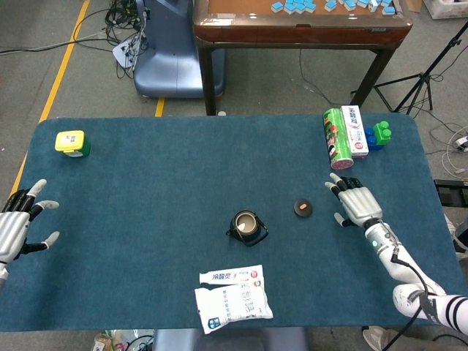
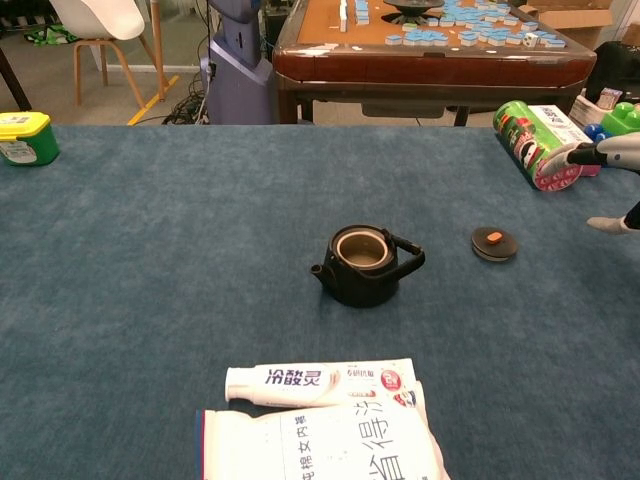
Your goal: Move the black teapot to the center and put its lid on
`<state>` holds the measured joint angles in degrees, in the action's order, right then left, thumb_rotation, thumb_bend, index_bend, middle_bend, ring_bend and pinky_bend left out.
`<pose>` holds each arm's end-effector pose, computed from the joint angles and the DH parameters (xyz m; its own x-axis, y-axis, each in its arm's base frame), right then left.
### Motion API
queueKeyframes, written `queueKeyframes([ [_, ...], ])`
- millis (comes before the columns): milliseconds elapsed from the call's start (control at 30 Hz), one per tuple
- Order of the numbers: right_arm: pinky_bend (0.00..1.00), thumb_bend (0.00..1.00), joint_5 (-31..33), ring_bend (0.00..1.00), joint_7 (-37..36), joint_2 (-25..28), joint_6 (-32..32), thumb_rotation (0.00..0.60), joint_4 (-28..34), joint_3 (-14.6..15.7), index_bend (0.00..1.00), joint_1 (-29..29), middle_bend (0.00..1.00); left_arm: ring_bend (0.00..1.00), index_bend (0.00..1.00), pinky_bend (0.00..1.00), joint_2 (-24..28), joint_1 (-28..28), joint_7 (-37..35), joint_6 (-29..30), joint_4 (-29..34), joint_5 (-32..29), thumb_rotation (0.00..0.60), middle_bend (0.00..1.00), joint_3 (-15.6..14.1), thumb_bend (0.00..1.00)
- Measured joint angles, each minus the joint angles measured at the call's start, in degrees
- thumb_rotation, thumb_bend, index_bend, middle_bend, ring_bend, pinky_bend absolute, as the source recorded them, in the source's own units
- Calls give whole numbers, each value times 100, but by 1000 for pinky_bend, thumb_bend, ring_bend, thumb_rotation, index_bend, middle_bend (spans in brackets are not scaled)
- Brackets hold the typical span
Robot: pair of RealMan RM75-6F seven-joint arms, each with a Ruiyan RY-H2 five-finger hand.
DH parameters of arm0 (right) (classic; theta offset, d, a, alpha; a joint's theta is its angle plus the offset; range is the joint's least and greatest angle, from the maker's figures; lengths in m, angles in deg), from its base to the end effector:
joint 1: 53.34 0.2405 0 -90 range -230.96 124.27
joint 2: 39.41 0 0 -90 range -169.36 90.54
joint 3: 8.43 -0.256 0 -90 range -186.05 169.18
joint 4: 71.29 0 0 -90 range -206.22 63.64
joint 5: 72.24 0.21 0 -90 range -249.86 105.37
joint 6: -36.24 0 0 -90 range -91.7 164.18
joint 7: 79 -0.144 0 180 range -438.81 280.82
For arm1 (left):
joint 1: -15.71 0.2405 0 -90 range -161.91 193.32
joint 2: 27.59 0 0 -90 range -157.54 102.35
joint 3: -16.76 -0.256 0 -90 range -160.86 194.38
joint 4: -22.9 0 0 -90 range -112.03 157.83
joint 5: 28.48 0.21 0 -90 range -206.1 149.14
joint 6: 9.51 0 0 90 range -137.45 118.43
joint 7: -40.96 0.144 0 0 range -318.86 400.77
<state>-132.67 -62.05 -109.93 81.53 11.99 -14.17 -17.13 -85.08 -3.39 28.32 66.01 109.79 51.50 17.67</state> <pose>-0.2692 -0.3444 0.0787 0.5922 -0.3808 0.7102 -0.8013 -0.1855 0.5687 -0.3107 0.2570 0.1941 0.3846 0.0647 0.9208 0.9215 -0.0851 -0.3789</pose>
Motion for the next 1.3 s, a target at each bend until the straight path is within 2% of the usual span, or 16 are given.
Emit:
queueKeyframes([
  [367, 0, 406, 106, 0, 49, -404, -210, 600, -334, 29, 98, 214, 0, 0, 297, 0, -144, 269, 336, 566, 153, 708, 600, 0, -84, 257],
  [867, 0, 407, 476, 0, 454, -971, -482, 600, -782, 117, 98, 582, 0, 0, 299, 0, -227, 307, 289, 364, 73, 626, 600, 0, 27, 256],
  [1300, 0, 407, 704, 0, 579, -1211, -641, 600, -1030, 180, 98, 788, 0, 0, 303, 0, -206, 312, 183, 199, -8, 504, 600, 0, 132, 257],
])
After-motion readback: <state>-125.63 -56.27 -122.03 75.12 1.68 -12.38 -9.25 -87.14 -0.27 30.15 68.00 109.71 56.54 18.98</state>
